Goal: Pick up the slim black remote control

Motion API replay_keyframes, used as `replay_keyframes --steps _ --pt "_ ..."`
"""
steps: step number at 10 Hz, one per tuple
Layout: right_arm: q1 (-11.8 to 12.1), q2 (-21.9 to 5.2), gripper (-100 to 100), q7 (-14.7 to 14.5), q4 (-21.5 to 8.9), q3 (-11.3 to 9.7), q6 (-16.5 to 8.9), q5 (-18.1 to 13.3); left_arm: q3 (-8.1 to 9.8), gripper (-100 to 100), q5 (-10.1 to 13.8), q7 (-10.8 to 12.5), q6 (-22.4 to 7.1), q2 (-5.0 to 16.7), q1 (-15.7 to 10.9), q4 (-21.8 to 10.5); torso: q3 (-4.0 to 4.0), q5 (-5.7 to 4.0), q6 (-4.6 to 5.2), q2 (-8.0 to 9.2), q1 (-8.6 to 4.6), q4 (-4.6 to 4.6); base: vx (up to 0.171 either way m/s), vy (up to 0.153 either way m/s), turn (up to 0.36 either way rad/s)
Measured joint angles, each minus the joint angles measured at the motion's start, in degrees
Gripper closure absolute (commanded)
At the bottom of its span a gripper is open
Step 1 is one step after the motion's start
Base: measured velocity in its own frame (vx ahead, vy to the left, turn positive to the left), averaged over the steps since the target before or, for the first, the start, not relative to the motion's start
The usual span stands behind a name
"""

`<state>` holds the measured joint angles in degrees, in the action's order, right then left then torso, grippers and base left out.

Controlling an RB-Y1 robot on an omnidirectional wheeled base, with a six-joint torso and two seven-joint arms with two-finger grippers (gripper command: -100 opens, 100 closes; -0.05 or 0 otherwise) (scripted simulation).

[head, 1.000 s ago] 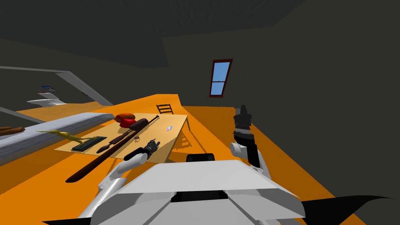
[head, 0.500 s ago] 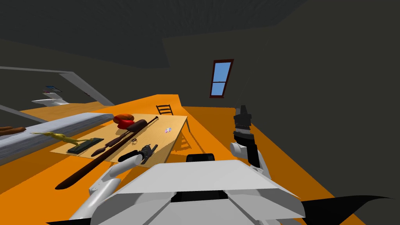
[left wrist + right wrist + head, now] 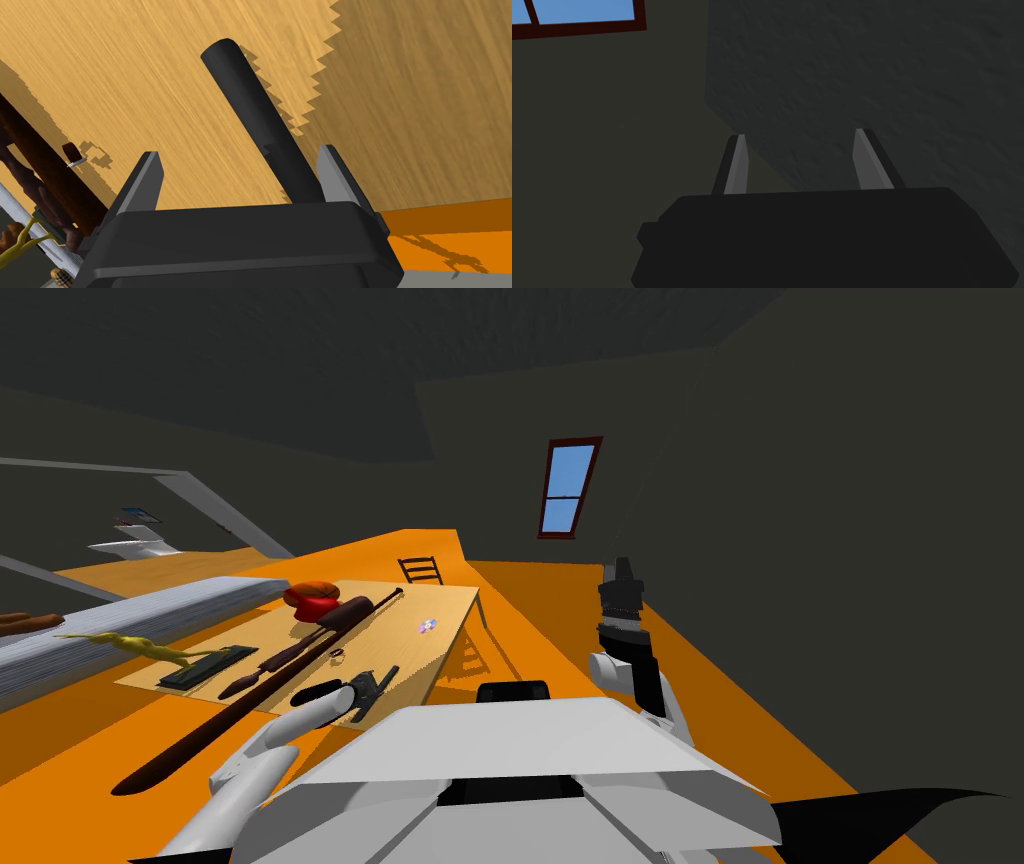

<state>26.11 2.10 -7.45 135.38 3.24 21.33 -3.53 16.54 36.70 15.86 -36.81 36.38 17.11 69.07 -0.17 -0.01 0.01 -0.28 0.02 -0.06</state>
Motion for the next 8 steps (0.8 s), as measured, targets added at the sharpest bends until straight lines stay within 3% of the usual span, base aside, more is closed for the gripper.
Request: replay_keyframes --steps 2,5,8 --pt "0.00 0.00 0 0.00 0.00 0.00 0.00 0.00 0.40 -100 1.23 0.17 -1.58 1.14 -1.28 -4.86 -0.06 0.01 0.00 -0.10 0.03 -0.02 0.104 -0.005 0.014" --pt "0.00 0.00 0 0.00 0.00 0.00 0.00 0.00 1.63 -100 1.70 1.91 -5.32 2.26 -1.13 -7.66 -0.03 0.01 0.00 -0.04 0.04 -0.02 0.074 0.001 0.011" --pt "0.00 0.00 0 0.00 0.00 0.00 0.00 0.00 1.95 -100 1.62 2.94 -7.20 2.85 -2.57 -11.50 -0.01 0.03 0.00 0.01 0.09 -0.01 0.065 0.012 0.008"
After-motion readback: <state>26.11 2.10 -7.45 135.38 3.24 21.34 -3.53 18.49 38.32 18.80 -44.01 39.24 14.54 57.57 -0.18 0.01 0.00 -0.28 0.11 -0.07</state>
